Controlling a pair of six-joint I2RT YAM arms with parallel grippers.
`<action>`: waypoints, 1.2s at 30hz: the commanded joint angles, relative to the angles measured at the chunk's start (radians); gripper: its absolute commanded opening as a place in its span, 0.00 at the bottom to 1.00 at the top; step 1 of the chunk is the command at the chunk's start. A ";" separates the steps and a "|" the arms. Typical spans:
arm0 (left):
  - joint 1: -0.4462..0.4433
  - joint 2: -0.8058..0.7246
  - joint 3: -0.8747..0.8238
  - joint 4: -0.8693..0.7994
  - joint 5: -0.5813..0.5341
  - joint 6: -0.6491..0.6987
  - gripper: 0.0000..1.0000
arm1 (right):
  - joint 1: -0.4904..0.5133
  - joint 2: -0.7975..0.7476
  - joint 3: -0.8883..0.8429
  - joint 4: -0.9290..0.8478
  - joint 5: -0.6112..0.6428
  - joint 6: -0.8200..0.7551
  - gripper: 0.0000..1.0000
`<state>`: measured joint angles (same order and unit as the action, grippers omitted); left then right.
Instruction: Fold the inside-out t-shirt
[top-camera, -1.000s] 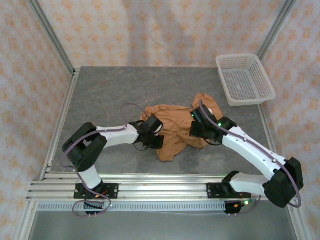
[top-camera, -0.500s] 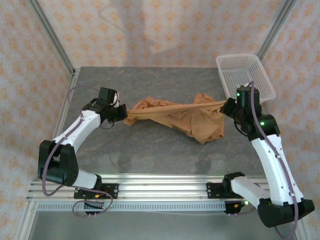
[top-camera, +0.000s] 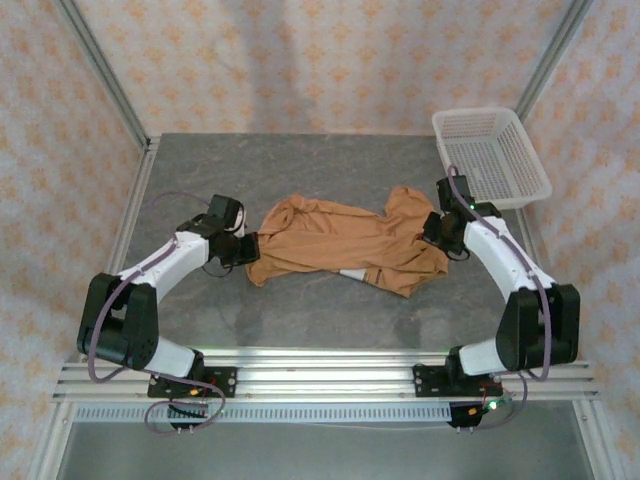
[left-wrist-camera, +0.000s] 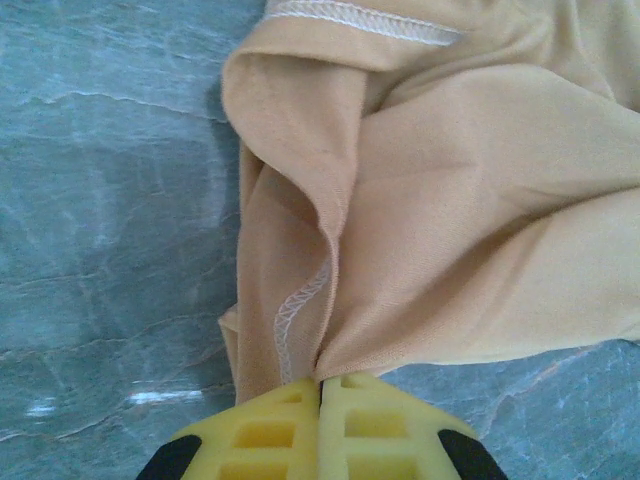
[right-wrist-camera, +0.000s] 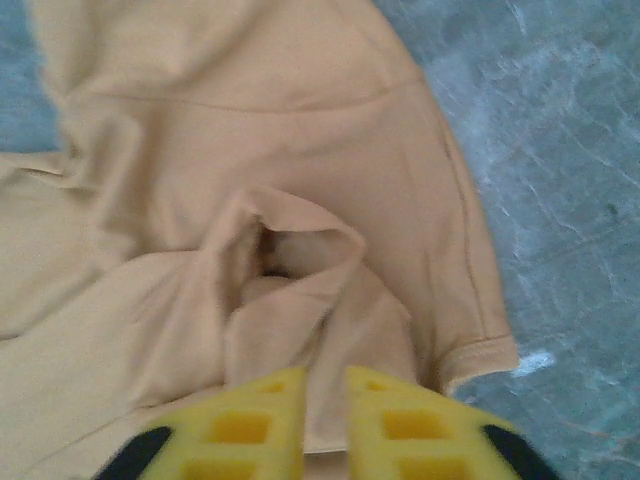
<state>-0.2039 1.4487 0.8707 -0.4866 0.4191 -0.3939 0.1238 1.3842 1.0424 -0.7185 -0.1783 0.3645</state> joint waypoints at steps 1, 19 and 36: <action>-0.024 0.026 0.027 0.030 0.010 -0.011 0.00 | 0.042 -0.061 -0.043 0.048 -0.060 0.017 0.10; -0.060 0.081 0.058 0.031 0.004 -0.016 0.00 | 0.060 0.286 0.236 0.036 0.013 -0.037 0.00; -0.060 0.166 0.077 0.059 0.012 -0.007 0.00 | 0.073 -0.294 -0.377 0.271 0.016 0.213 0.36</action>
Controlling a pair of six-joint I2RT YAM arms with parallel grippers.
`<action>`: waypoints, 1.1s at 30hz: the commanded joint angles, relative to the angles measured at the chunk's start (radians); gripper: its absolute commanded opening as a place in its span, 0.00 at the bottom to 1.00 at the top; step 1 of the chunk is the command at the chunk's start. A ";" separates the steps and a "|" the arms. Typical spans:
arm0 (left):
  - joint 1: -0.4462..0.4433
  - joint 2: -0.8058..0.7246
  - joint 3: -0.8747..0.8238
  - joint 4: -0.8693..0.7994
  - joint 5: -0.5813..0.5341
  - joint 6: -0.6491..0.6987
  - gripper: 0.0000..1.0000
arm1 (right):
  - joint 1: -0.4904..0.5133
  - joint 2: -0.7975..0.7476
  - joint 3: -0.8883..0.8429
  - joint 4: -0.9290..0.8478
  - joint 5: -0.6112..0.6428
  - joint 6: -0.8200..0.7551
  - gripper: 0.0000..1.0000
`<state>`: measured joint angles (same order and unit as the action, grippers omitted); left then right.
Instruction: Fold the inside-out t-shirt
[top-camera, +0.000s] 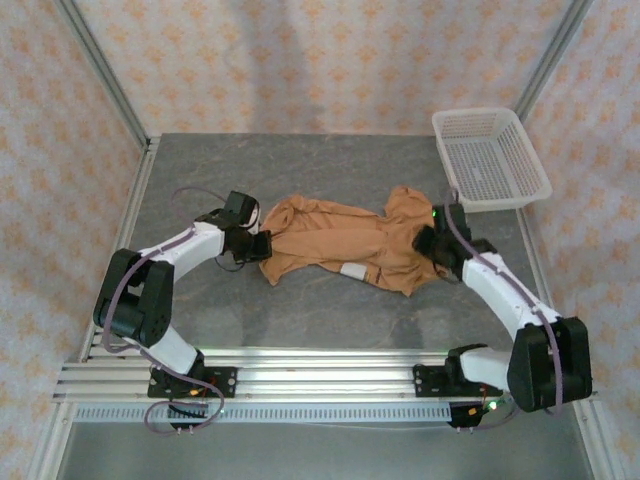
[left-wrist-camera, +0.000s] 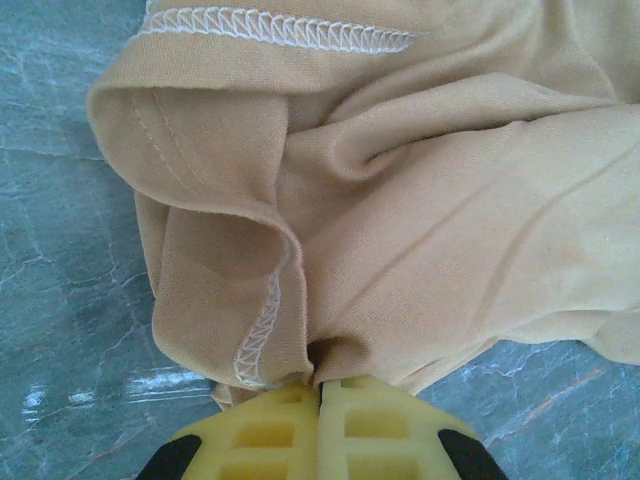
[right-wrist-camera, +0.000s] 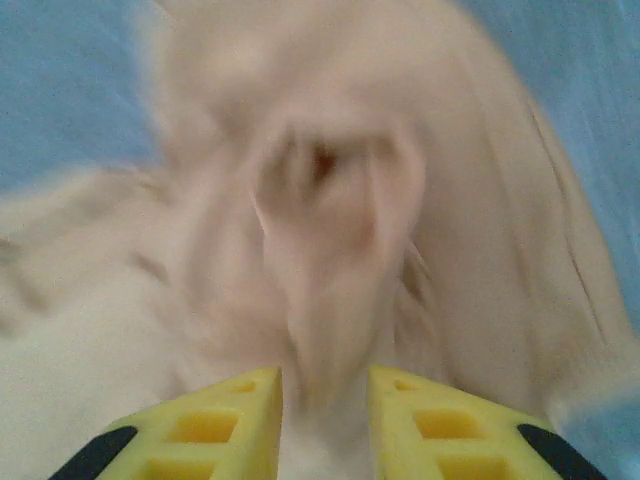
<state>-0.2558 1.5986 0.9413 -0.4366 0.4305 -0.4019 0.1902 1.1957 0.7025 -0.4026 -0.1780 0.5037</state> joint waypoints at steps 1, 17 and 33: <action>-0.006 0.020 0.010 0.007 0.001 0.004 0.00 | 0.006 -0.132 -0.033 -0.069 0.037 0.070 0.40; -0.014 0.004 -0.001 0.007 0.002 -0.002 0.00 | -0.067 0.309 0.301 -0.142 0.080 -0.118 0.50; -0.014 0.026 -0.008 0.033 0.010 -0.009 0.00 | 0.046 0.285 0.258 -0.081 -0.118 -0.177 0.12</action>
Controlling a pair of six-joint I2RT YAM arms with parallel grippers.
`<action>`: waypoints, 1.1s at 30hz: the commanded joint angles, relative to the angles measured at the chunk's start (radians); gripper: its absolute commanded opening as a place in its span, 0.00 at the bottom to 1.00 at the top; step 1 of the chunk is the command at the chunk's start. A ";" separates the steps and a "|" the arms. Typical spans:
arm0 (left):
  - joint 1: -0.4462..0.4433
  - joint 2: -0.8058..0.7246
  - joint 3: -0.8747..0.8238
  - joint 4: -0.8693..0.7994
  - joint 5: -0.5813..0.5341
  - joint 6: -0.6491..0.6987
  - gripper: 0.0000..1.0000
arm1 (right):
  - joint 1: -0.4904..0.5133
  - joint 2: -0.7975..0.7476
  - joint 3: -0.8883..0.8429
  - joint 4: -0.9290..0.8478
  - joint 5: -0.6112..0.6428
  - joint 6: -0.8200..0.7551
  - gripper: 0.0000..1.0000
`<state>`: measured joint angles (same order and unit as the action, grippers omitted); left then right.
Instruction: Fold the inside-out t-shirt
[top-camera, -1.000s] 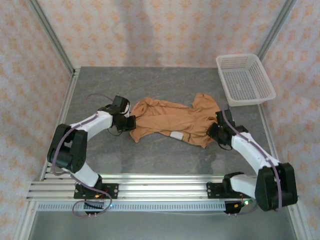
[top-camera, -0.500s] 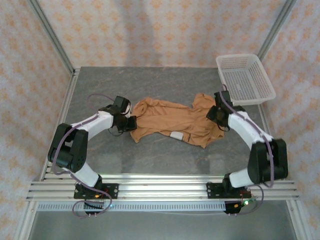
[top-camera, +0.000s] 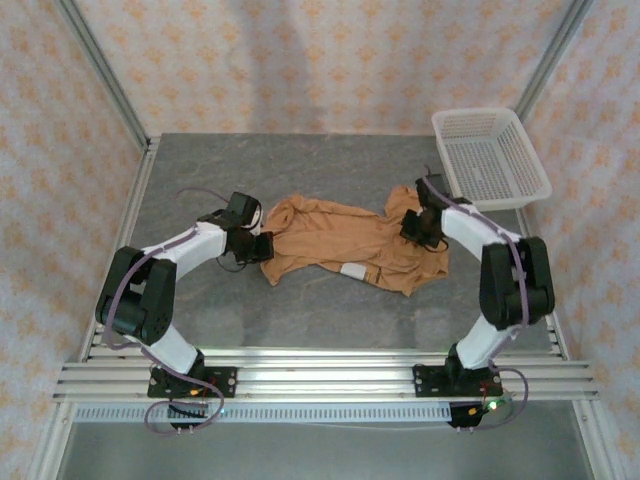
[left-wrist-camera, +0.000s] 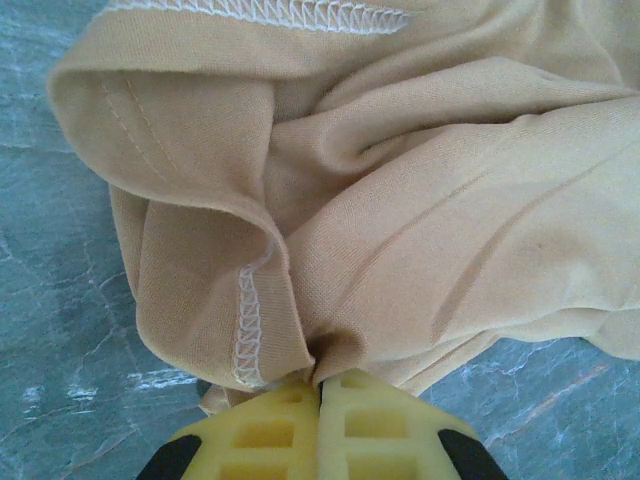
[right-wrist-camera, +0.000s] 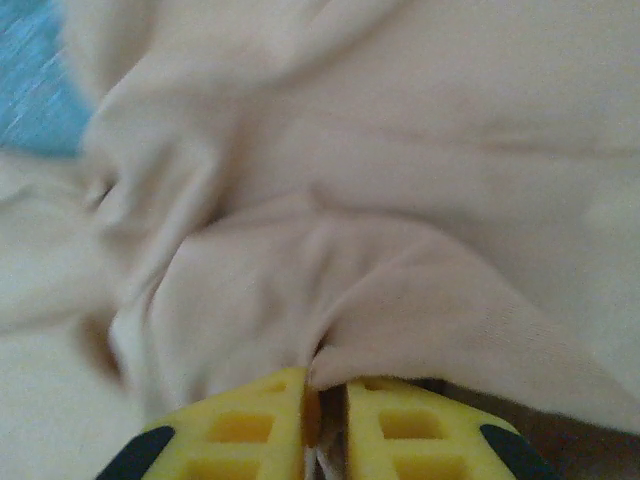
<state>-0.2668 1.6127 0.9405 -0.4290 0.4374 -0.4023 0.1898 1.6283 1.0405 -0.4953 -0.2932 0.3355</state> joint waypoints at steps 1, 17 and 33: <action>-0.003 0.015 -0.005 0.028 0.005 -0.010 0.00 | 0.058 -0.209 -0.140 0.039 -0.010 -0.004 0.12; -0.010 0.016 -0.024 0.047 0.014 -0.010 0.00 | 0.057 -0.540 -0.342 0.027 0.191 0.076 0.41; -0.009 0.008 -0.049 0.065 0.018 -0.014 0.00 | 0.020 -0.002 0.093 -0.141 0.116 -0.074 0.47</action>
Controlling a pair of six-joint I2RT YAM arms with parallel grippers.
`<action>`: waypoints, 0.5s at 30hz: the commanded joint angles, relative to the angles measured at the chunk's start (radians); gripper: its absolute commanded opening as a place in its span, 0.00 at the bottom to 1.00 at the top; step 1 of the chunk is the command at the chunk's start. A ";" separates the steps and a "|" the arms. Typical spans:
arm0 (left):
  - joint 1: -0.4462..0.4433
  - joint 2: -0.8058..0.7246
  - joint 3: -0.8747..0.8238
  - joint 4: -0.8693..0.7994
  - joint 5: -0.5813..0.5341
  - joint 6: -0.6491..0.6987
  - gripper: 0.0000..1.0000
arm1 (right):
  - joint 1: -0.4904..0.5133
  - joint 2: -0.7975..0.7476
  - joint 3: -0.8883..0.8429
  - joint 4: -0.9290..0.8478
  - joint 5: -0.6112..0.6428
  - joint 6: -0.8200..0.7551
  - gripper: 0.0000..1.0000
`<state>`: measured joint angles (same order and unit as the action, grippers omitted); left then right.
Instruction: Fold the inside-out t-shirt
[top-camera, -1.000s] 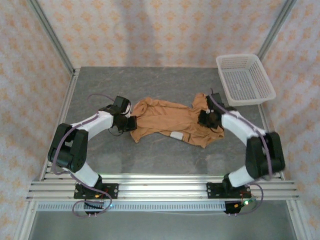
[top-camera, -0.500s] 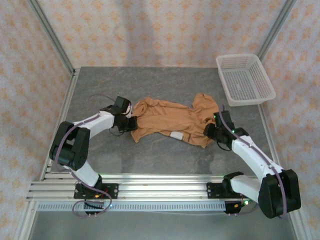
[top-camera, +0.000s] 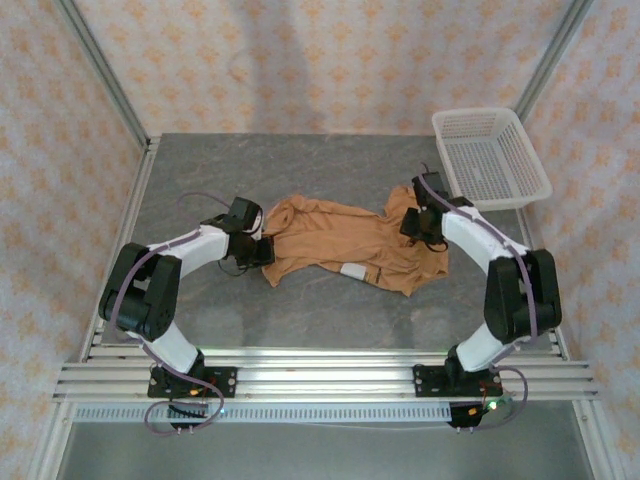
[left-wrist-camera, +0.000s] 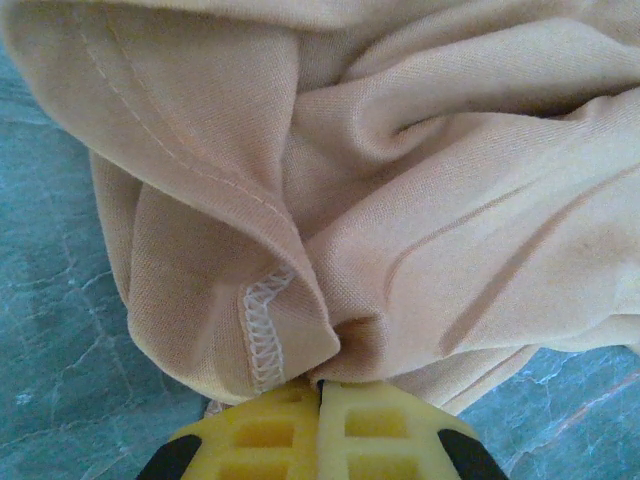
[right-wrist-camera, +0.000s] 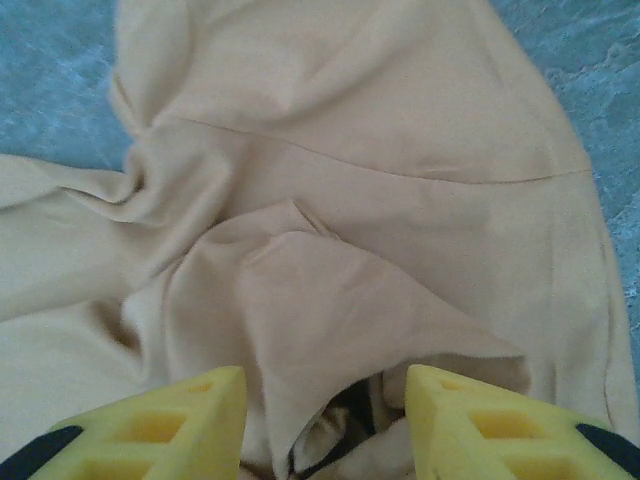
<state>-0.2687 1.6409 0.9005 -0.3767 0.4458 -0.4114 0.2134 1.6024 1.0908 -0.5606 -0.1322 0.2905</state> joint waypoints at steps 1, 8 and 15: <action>-0.007 -0.018 -0.012 0.014 0.010 -0.004 0.00 | -0.003 0.033 0.041 -0.066 -0.076 -0.021 0.48; -0.007 -0.001 -0.005 0.022 0.016 -0.007 0.00 | -0.003 0.111 0.064 -0.021 -0.113 0.001 0.31; 0.005 -0.019 0.039 -0.038 -0.021 0.013 0.00 | -0.004 0.003 0.227 -0.178 -0.085 0.038 0.00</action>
<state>-0.2687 1.6409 0.9039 -0.3771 0.4450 -0.4168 0.2104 1.7103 1.2366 -0.6487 -0.2363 0.3035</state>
